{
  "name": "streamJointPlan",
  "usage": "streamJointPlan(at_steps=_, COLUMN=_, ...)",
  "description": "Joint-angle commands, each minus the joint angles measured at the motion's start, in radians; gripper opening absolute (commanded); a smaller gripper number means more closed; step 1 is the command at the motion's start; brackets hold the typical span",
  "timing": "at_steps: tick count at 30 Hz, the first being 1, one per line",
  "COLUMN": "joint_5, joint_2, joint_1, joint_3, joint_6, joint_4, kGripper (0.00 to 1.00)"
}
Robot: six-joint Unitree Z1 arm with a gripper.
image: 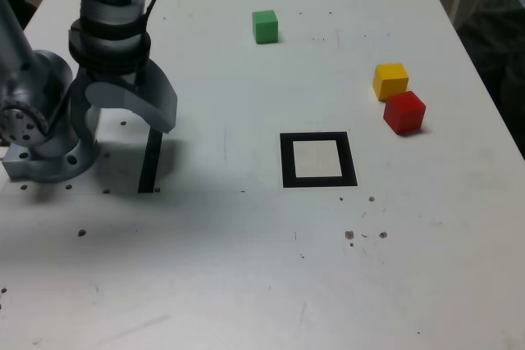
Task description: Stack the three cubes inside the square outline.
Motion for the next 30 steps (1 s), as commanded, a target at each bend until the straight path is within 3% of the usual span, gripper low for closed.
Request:
streamJointPlan(at_steps=1, joint_5=-0.001, joint_2=-0.001, joint_1=0.000, joint_3=0.008, joint_6=-0.002, joint_4=0.005, kGripper=0.99)
streamJointPlan(at_steps=10, joint_5=-0.019, joint_2=-0.026, joint_1=-0.002, joint_3=0.023, joint_6=-0.004, joint_4=-0.042, kGripper=0.98)
streamJointPlan(at_steps=18, joint_5=-0.025, joint_2=-0.033, joint_1=-0.019, joint_3=-0.040, joint_6=-0.034, joint_4=-0.020, kGripper=0.97)
streamJointPlan(at_steps=25, joint_5=0.004, joint_2=0.068, joint_1=-0.029, joint_3=-0.243, joint_6=-0.027, joint_4=0.057, kGripper=1.00)
streamJointPlan(at_steps=30, joint_5=0.006, joint_2=0.134, joint_1=-0.046, joint_3=-0.411, joint_6=-0.025, joint_4=0.126, kGripper=1.00)
